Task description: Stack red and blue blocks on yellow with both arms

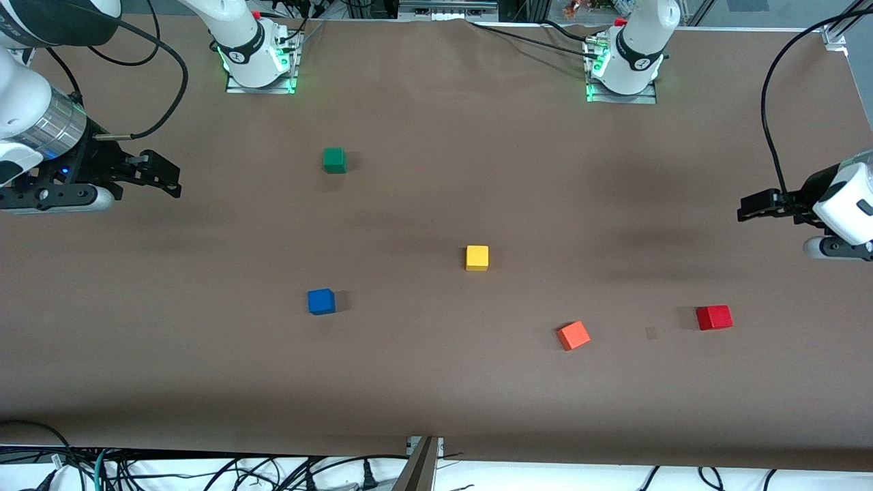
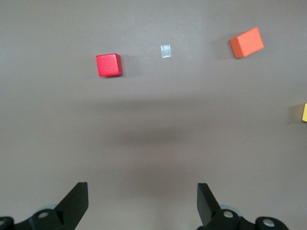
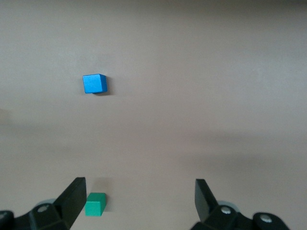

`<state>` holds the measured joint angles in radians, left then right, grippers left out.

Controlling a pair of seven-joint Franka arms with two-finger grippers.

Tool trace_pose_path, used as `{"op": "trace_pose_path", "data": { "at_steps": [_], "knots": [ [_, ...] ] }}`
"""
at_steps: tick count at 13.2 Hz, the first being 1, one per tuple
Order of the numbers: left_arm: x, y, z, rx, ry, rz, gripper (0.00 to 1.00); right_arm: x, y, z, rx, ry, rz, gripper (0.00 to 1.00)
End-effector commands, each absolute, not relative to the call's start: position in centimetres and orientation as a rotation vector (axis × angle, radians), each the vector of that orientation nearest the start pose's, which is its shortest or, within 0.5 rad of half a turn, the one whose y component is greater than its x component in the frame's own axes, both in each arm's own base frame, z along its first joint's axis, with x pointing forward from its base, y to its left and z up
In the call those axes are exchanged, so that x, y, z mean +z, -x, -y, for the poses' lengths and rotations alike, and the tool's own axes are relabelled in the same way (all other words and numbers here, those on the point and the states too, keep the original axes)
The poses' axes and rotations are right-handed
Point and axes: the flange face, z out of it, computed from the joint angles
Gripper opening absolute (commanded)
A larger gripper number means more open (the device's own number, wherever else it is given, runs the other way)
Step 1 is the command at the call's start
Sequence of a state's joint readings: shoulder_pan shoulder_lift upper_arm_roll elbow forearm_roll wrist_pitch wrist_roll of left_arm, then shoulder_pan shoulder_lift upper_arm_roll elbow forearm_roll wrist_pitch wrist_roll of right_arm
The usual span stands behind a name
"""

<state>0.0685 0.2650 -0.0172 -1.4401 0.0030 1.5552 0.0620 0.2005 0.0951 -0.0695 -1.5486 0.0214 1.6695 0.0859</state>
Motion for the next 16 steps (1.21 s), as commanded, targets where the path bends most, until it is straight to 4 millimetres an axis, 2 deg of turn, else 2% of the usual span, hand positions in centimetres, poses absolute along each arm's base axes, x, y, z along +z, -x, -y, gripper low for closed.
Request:
{"op": "trace_pose_path", "data": {
  "at_steps": [1, 2, 3, 4, 5, 6, 7, 8, 10, 11, 14, 16],
  "knots": [
    [48.5, -65.8, -4.2, 0.194, 3.130, -0.044, 1.00, 60.1, -58.9, -8.4, -0.063, 3.116, 0.058, 1.00],
    [46.5, -67.0, -4.5, 0.163, 3.127, -0.041, 1.00, 59.7, -59.1, -8.7, -0.054, 3.107, 0.068, 1.00],
    [44.3, -67.9, -5.4, 0.146, 3.126, -0.022, 1.00, 57.9, -59.8, -9.4, -0.013, 3.101, 0.080, 1.00],
    [41.8, -68.9, -7.0, 0.113, 3.125, 0.009, 1.00, 55.3, -61.3, -10.1, -0.006, 3.106, 0.095, 1.00],
    [38.9, -69.6, -9.1, 0.089, 3.126, 0.050, 1.00, 51.6, -63.2, -11.3, 0.011, 3.116, 0.125, 1.00],
    [35.7, -70.3, -10.6, 0.077, 3.129, 0.054, 1.00, 50.2, -63.7, -12.0, 0.031, 3.126, 0.133, 1.00],
    [33.4, -70.8, -11.7, 0.049, 3.128, 0.046, 1.00, 49.6, -63.8, -12.0, 0.045, 3.128, 0.133, 1.00],
    [31.4, -71.1, -12.3, 0.030, 3.129, 0.051, 1.00, 48.1, -64.2, -12.2, 0.076, 3.131, 0.135, 1.00],
    [28.6, -71.2, -13.6, 0.020, 3.129, 0.076, 1.00, 43.9, -65.4, -12.6, 0.144, 3.127, 0.134, 1.00],
    [27.5, -71.3, -14.2, 0.003, 3.128, 0.088, 1.00, 42.7, -65.9, -12.8, 0.132, 3.125, 0.134, 1.00],
    [22.7, -70.9, -14.5, -0.001, 3.144, 0.118, 1.00, 41.1, -66.1, -14.4, 0.135, 3.134, 0.177, 1.00],
    [21.6, -70.4, -13.9, 0.017, 3.177, 0.153, 1.00, 39.5, -66.4, -15.0, 0.135, 3.135, 0.186, 1.00]
  ]
}}
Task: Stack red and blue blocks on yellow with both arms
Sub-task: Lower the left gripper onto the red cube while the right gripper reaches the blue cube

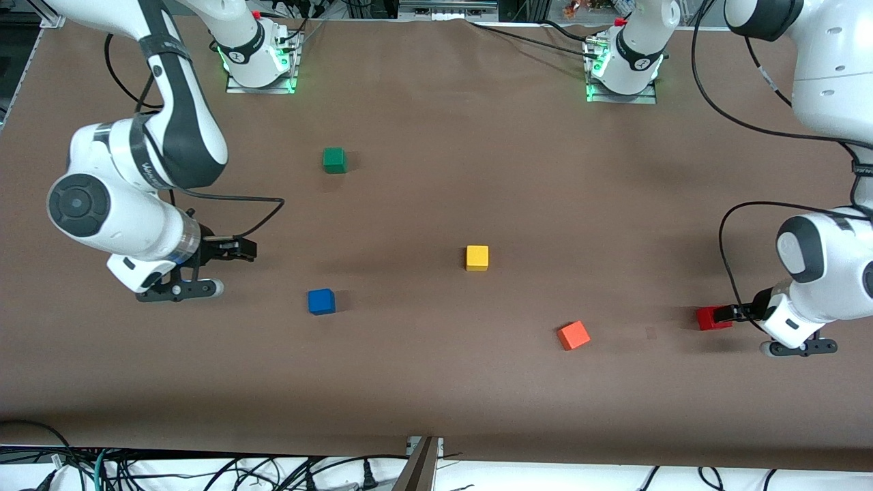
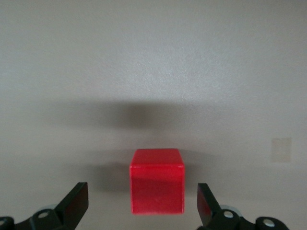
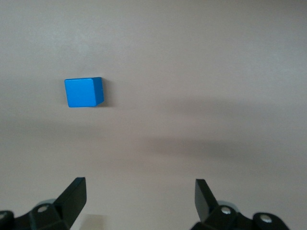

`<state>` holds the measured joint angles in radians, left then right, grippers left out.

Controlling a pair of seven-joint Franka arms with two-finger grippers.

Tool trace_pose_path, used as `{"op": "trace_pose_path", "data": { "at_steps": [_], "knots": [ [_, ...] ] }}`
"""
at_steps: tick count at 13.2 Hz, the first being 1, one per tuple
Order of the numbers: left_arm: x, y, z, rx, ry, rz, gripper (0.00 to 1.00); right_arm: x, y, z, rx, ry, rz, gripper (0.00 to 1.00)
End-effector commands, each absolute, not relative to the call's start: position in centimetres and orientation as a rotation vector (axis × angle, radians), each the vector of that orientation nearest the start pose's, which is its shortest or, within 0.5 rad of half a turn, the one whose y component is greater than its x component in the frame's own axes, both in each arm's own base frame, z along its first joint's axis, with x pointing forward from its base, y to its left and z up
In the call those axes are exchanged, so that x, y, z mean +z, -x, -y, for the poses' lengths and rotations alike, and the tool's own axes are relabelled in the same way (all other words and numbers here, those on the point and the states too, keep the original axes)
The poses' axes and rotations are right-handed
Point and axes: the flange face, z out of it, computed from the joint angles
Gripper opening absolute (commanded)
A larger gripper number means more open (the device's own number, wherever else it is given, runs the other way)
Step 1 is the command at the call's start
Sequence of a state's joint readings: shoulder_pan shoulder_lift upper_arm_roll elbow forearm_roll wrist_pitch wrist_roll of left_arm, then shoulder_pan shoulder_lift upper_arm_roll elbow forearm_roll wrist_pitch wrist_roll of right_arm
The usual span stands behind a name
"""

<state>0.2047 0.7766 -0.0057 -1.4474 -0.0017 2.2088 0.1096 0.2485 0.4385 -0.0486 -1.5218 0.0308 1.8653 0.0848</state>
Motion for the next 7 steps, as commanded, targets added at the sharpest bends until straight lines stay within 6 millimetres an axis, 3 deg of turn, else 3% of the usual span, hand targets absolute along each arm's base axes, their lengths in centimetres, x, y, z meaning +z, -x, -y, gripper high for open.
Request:
{"op": "trace_pose_path", "data": {
  "at_steps": [1, 4, 5, 7],
  "knots": [
    [21.2, -70.2, -13.8, 0.021, 3.181, 0.156, 1.00, 36.6, -66.9, -15.6, 0.153, 3.139, 0.198, 1.00],
    [20.2, -70.2, -13.8, 0.010, 3.176, 0.145, 1.00, 34.7, -67.4, -17.5, 0.095, 3.128, 0.226, 1.00],
    [20.1, -70.2, -13.7, 0.013, 3.176, 0.141, 0.82, 33.7, -67.4, -18.8, 0.074, 3.126, 0.240, 1.00],
    [20.1, -70.2, -13.4, 0.018, 3.176, 0.136, 0.29, 31.2, -67.9, -20.7, 0.005, 3.119, 0.260, 1.00]
  ]
}}
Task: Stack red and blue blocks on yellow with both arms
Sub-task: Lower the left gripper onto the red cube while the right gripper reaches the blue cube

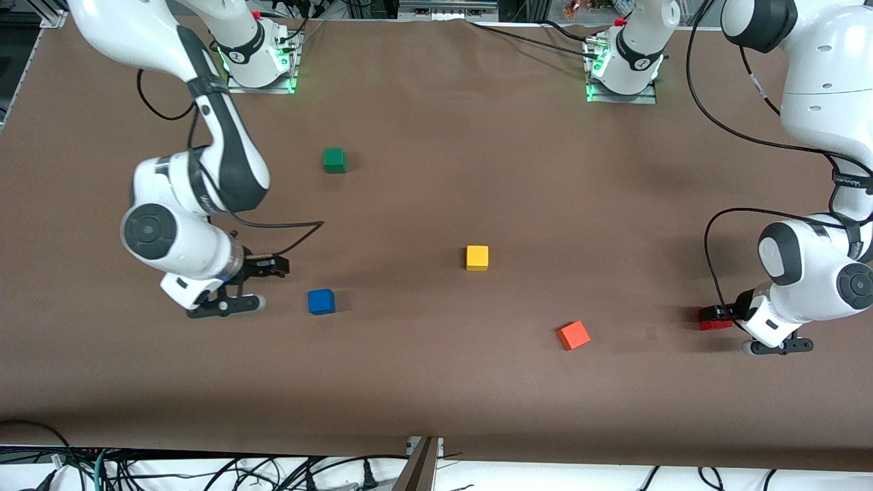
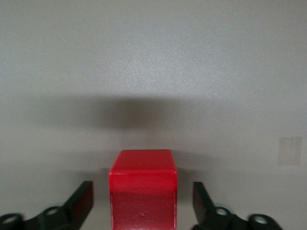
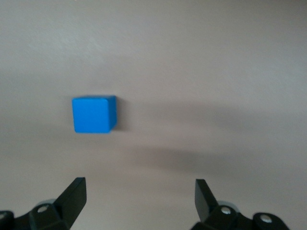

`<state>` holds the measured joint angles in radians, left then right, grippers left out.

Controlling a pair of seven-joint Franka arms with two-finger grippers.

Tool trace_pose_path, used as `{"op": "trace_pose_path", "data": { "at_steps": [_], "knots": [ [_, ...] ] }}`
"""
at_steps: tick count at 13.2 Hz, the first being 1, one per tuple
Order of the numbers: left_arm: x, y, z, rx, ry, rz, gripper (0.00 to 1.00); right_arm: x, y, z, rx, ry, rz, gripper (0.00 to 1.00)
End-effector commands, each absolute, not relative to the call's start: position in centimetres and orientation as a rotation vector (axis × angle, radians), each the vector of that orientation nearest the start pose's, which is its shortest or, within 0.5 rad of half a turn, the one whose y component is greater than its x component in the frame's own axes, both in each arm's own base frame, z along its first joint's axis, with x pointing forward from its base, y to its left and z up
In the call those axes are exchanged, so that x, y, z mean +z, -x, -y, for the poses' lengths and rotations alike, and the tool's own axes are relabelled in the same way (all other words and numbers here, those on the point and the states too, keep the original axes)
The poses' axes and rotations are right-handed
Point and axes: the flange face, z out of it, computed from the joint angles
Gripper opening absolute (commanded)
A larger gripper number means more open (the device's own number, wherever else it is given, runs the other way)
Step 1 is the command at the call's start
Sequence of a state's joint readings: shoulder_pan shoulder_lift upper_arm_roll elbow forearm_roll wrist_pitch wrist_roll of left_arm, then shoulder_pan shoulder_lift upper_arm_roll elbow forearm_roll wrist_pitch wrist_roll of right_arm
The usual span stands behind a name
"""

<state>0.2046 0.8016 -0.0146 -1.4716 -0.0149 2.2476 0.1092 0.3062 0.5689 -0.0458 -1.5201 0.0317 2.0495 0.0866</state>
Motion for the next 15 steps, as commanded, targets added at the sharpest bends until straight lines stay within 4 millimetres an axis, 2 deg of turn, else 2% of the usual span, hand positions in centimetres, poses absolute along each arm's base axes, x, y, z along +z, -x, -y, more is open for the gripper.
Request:
{"op": "trace_pose_path", "data": {
  "at_steps": [1, 3, 5, 6, 8, 9, 12, 15],
  "knots": [
    [20.4, -70.3, -13.2, 0.015, 3.178, 0.148, 0.01, 30.2, -68.0, -21.4, -0.014, 3.116, 0.273, 1.00],
    [21.5, -70.8, -12.6, -0.008, 3.183, 0.147, 0.00, 28.7, -68.0, -22.2, -0.022, 3.102, 0.274, 1.00],
    [24.4, -71.9, -8.8, -0.074, 3.209, 0.063, 0.00, 26.4, -68.3, -22.5, -0.044, 3.068, 0.238, 0.99],
    [25.8, -72.2, -5.9, -0.083, 3.223, -0.003, 0.00, 25.5, -68.6, -22.5, -0.072, 3.064, 0.238, 0.99],
    [29.1, -72.5, 1.0, -0.115, 3.233, -0.135, 0.00, 24.4, -68.2, -23.6, -0.074, 3.063, 0.257, 0.99],
    [30.1, -72.3, 4.7, -0.094, 3.237, -0.154, 0.00, 23.9, -68.1, -23.8, -0.064, 3.064, 0.256, 0.99],
    [31.6, -70.8, 14.9, -0.085, 3.246, -0.107, 0.00, 23.1, -67.9, -24.4, -0.063, 3.055, 0.251, 0.95],
    [31.4, -67.1, 26.2, -0.019, 3.241, -0.177, 0.00, 22.0, -67.7, -24.8, -0.046, 3.033, 0.222, 0.92]
  ]
}}
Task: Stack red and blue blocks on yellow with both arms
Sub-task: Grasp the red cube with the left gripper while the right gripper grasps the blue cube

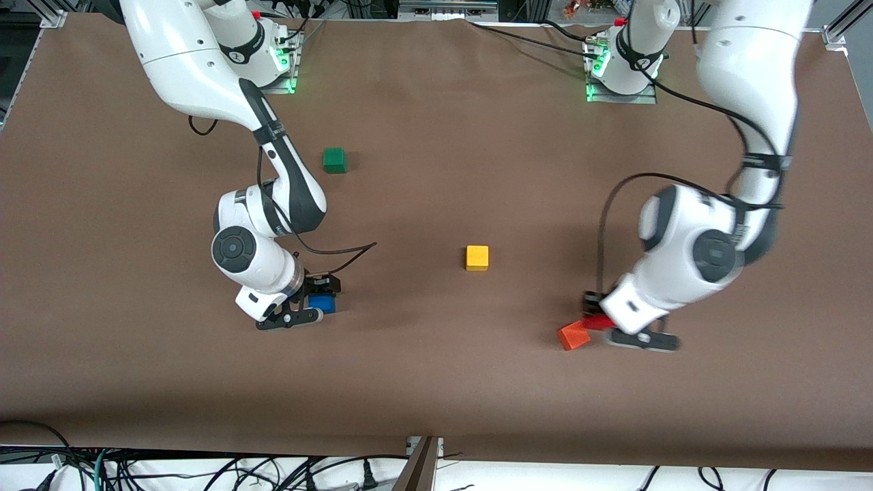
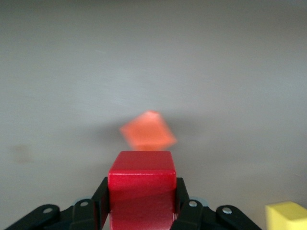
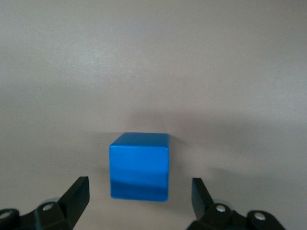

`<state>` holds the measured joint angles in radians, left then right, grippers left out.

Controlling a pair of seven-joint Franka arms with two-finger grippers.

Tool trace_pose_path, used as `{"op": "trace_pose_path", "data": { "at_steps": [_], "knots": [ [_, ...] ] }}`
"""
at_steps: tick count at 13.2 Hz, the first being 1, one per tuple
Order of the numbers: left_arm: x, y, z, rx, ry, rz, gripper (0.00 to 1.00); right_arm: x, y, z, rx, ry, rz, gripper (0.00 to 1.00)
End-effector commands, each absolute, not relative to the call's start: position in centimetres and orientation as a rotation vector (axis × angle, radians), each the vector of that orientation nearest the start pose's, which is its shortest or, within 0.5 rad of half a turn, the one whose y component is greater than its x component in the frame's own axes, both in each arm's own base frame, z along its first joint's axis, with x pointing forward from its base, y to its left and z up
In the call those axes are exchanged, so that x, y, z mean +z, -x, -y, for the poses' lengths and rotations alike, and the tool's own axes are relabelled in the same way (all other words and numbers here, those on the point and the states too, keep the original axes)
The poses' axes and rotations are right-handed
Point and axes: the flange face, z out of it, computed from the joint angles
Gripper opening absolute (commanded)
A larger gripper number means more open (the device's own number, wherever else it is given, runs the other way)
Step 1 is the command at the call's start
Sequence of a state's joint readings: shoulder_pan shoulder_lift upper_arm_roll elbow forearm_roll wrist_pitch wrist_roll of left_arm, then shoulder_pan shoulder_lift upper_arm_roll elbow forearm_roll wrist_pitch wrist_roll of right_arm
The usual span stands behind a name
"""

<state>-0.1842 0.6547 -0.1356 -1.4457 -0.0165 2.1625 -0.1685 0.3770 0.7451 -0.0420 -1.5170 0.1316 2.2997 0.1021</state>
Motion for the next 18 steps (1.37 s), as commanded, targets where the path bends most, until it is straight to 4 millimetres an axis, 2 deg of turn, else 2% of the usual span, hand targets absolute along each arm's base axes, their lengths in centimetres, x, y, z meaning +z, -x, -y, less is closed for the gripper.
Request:
{"op": "trace_pose_path", "data": {
  "at_steps": [1, 4, 6, 8, 10, 13, 16, 18],
  "knots": [
    [31.1, -65.8, 29.1, -0.002, 3.243, -0.147, 0.00, 21.7, -67.7, -24.9, -0.051, 3.033, 0.223, 0.90],
    [29.5, -61.8, 34.8, 0.083, 3.224, -0.218, 0.00, 20.7, -67.4, -25.5, -0.051, 3.034, 0.237, 0.75],
    [29.1, -60.4, 36.5, 0.106, 3.217, -0.216, 0.00, 20.4, -67.3, -25.8, -0.051, 3.034, 0.244, 0.66],
    [28.8, -58.2, 39.2, 0.124, 3.208, -0.217, 0.00, 20.4, -67.3, -25.8, -0.051, 3.034, 0.244, 0.61],
    [28.3, -56.7, 41.0, 0.138, 3.197, -0.212, 0.00, 20.8, -67.3, -25.8, -0.058, 3.032, 0.253, 0.53],
    [27.5, -55.1, 42.1, 0.149, 3.177, -0.212, 0.00, 21.6, -67.4, -25.8, -0.044, 3.031, 0.260, 0.46],
    [27.0, -54.4, 42.3, 0.124, 3.134, -0.254, 0.00, 24.9, -67.0, -25.6, 0.013, 3.031, 0.264, 0.46],
    [26.8, -54.6, 42.4, 0.099, 3.138, -0.244, 0.00, 28.8, -66.7, -25.6, 0.051, 3.025, 0.271, 0.46]
  ]
}}
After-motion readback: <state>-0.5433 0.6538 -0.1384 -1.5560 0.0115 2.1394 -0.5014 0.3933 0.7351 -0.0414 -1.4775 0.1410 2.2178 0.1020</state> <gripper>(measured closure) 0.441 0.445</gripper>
